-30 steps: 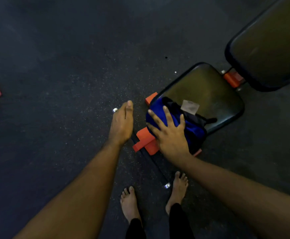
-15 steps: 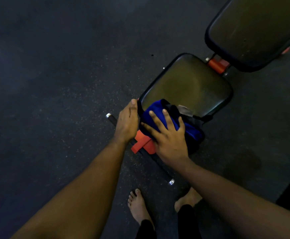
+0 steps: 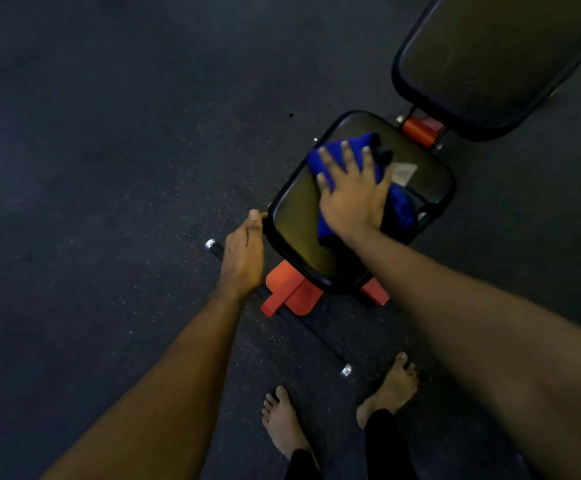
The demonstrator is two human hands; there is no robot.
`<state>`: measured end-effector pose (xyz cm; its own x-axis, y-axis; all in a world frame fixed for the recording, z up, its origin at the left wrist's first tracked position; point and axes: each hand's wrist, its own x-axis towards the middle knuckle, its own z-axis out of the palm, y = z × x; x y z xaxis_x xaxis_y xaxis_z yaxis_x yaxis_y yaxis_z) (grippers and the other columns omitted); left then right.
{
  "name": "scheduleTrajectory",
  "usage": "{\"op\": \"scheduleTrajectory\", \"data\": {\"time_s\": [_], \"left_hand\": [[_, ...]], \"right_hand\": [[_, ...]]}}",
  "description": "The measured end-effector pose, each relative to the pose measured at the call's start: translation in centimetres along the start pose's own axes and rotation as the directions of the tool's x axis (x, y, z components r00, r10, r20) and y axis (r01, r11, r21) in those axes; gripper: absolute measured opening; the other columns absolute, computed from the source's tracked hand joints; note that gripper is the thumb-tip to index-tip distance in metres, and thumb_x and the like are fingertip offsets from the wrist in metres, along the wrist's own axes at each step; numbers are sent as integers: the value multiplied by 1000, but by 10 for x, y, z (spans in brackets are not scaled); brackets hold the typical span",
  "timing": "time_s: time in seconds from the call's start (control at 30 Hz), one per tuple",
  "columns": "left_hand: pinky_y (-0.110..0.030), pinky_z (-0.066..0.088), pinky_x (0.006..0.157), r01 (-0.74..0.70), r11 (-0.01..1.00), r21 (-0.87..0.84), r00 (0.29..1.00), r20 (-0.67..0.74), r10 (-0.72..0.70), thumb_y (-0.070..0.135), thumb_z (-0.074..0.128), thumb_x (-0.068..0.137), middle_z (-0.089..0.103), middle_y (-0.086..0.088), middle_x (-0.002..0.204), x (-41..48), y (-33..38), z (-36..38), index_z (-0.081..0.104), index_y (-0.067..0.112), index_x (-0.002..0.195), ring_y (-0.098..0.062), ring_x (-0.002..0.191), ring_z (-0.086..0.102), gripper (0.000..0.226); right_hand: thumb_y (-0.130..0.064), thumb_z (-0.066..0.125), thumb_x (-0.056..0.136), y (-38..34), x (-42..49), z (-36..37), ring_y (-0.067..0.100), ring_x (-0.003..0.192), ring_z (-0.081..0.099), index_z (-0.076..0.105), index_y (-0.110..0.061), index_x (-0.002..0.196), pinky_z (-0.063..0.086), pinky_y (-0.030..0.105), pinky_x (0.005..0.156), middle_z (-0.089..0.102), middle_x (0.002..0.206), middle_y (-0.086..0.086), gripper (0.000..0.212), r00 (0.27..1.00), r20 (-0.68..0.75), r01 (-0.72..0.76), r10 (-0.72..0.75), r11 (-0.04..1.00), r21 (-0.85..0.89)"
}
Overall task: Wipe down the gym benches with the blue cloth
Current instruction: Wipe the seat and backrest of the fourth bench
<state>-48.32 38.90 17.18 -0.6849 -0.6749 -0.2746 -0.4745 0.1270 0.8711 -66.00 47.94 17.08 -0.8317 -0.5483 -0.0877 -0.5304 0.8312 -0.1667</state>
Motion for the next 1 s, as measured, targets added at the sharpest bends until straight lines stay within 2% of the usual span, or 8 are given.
{"op": "scheduleTrajectory", "data": {"time_s": [0.07,0.1,0.2,0.27,0.4,0.57,0.77,1.0], "left_hand": [[-8,41,81,18,1000,2,999,-27,-18,50,20,104,68,5,105,0,8,2,67,18,112,3,97,59,57],[-10,43,76,16,1000,18,999,-52,-15,48,21,105,68,3,98,0,10,5,66,16,105,1,89,59,55],[-31,39,68,-1,996,92,993,-115,11,44,25,105,58,-1,83,-2,17,17,54,18,83,-12,76,53,45],[-30,37,73,-9,991,135,992,-122,26,41,27,106,52,3,84,-4,21,23,48,22,83,-10,77,48,36],[-37,44,93,-30,980,196,993,-104,51,43,26,105,57,-2,113,-6,25,28,55,14,116,-15,104,53,42],[-36,44,93,-101,967,232,984,-117,131,41,27,105,56,3,113,-6,49,33,56,18,113,-14,106,53,38],[-29,39,89,-138,962,236,981,-104,166,36,30,106,55,3,109,23,113,71,57,13,115,-14,104,52,37],[-31,43,89,-270,955,126,960,-44,278,37,32,105,61,-5,108,50,226,135,59,10,111,-15,101,55,39]], "right_hand": [[-50,30,102,-7,-37,6,27,152,14,24,-44,154,14,65,114,20,165,-4,52,987,-27,159,-161,986,-53],[-50,30,103,-4,-50,9,27,151,15,24,-44,154,16,65,114,21,164,-4,52,977,-32,207,-210,976,-59],[-50,33,102,22,-59,8,26,151,17,23,-46,153,20,65,111,23,164,-5,52,962,-14,272,-273,961,-49],[-50,37,101,40,-49,4,26,150,18,24,-48,152,23,66,107,23,163,-6,52,977,-24,212,-213,976,-46],[-49,37,101,68,-31,-3,26,151,15,26,-49,151,22,67,107,18,164,-7,51,996,-26,-79,80,997,19],[-37,45,102,92,-21,-26,31,144,22,36,-41,150,38,59,102,23,163,-2,49,953,6,-297,302,934,200],[-29,52,101,144,2,-76,27,128,39,46,-39,145,41,36,97,35,158,-4,45,954,-128,-170,270,842,513],[-27,55,99,209,46,-150,26,130,45,52,-33,142,31,21,101,46,152,0,44,932,-240,-59,270,770,635]]}}
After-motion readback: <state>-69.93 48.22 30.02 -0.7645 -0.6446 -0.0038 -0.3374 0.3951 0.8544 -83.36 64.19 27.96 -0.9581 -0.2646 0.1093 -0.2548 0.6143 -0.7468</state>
